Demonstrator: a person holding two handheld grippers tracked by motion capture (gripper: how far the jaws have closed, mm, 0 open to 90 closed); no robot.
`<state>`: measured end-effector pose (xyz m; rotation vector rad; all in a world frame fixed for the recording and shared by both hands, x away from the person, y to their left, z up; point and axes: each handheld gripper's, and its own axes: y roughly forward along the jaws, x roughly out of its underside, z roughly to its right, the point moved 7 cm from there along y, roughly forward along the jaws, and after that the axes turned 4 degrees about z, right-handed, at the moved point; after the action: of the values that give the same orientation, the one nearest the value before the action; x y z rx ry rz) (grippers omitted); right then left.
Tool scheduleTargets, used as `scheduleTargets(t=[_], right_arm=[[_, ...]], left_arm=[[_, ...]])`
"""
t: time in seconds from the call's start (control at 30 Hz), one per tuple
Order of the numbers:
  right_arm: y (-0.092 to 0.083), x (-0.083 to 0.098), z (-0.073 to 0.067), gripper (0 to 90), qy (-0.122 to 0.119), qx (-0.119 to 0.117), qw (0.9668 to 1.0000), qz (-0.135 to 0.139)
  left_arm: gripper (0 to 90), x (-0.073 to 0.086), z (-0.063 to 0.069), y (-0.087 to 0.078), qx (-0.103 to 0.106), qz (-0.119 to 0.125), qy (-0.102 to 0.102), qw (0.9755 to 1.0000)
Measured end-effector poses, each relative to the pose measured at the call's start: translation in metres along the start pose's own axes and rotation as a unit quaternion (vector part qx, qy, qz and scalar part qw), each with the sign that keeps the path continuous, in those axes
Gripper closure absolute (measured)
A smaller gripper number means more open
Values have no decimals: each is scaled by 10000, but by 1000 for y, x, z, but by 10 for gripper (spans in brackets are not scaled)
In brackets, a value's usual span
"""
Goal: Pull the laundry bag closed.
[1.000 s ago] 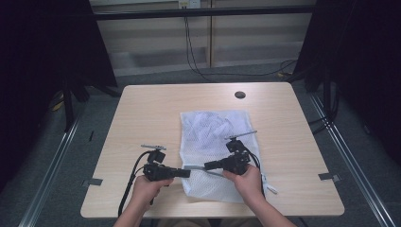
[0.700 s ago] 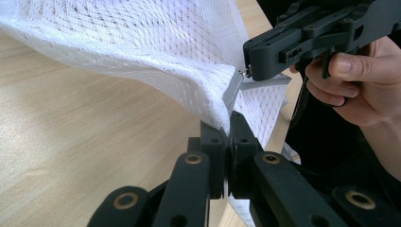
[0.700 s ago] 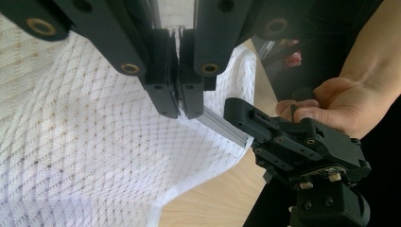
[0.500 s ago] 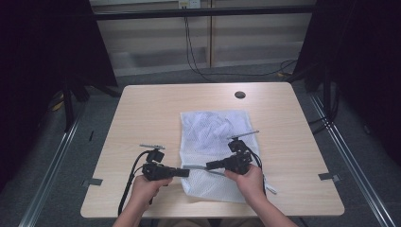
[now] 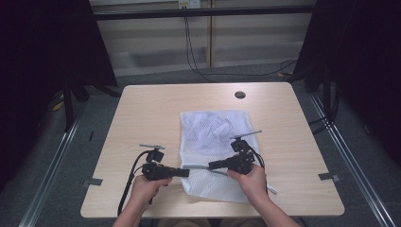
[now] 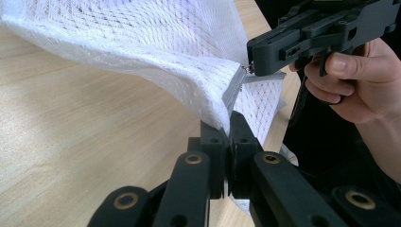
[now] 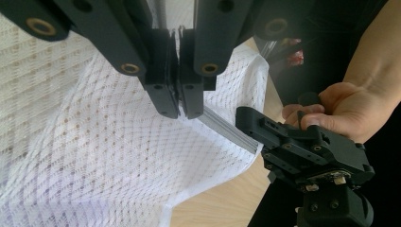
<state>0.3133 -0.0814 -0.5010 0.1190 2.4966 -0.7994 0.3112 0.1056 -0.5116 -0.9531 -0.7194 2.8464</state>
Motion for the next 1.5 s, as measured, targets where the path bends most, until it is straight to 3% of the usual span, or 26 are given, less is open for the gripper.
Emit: scheduleTargets(t=[1.0, 1.5], right_arm=[[-17, 5, 15, 870, 68, 154, 9998, 64], [-35, 6, 29, 870, 179, 282, 9993, 167]], left_arm=[[879, 1, -3, -3, -16, -19, -89, 10000], [879, 1, -8, -8, -77, 24, -144, 9999]])
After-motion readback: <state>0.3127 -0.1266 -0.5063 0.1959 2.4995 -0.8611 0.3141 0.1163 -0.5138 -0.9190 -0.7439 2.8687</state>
